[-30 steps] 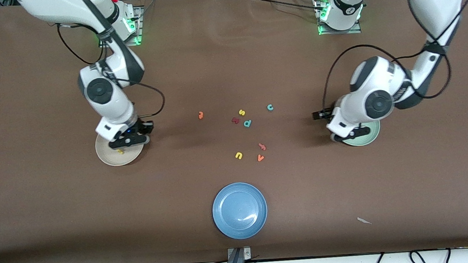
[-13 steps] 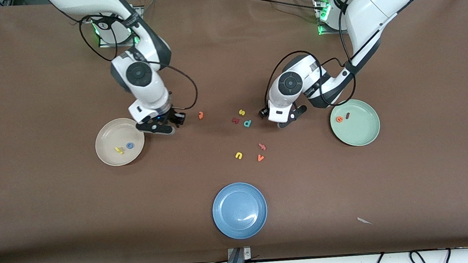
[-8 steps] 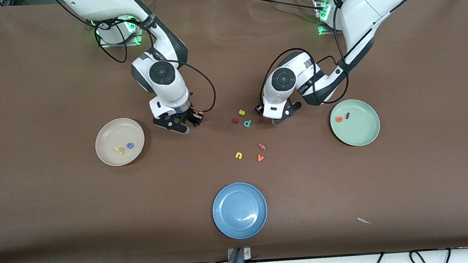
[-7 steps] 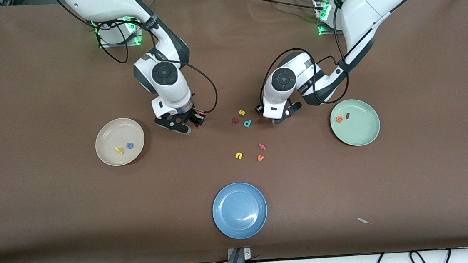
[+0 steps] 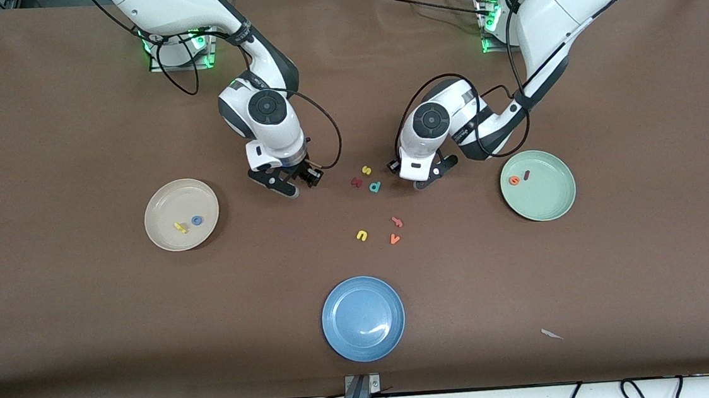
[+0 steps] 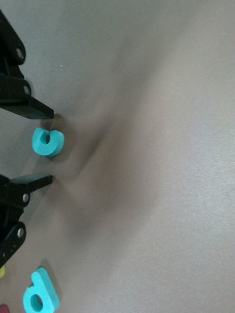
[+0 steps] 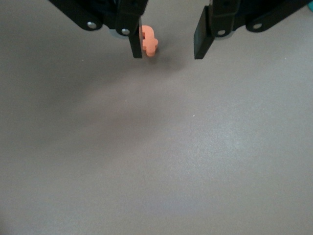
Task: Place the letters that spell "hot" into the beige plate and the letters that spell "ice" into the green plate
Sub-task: 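Grasp the teal letter with the left gripper while the right gripper grasps the orange letter, then drop the teal letter on the green plate while the right gripper drops orange on beige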
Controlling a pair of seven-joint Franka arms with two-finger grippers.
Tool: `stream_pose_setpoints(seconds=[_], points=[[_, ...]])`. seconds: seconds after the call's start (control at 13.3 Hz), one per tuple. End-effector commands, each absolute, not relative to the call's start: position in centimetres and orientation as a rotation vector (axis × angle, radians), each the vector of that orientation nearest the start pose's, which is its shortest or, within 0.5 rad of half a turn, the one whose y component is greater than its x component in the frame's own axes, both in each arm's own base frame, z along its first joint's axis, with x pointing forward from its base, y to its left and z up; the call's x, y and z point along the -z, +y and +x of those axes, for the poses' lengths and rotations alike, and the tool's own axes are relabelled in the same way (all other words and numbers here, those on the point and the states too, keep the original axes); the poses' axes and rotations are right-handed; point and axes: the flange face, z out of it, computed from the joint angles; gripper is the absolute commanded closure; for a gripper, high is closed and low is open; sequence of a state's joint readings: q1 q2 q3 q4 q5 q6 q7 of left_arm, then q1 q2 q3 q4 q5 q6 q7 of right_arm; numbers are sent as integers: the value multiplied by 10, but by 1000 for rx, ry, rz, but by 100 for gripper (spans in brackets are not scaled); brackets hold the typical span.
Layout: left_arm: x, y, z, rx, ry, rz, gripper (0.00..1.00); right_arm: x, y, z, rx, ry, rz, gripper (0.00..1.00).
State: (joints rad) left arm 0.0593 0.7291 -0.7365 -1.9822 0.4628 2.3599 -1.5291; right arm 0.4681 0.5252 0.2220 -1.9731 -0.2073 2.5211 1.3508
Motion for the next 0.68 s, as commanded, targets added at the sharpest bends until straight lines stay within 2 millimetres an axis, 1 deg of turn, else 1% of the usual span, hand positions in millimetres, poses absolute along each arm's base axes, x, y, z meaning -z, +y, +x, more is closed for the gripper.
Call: stream_pose_setpoints(seconds=[0.0,0.23,0.3,0.53,0.6], points=[[-156,-346,472,-255,-899,-2949,49,-201,394,475,67,810,-3022,50],[-155,-348,470,-260,-893,-2950,60,-191,389,464,67,776,-3047,50],[-155,-349,470,-262,-892,-2949,60,-188,388,460,62,775,-3051,50],[-155,-352,467,-262,-893,-2946,60,-185,388,458,64,768,-3044,50],[-155,-354,466,-262,-893,-2946,63,-184,388,457,64,771,-3039,50]])
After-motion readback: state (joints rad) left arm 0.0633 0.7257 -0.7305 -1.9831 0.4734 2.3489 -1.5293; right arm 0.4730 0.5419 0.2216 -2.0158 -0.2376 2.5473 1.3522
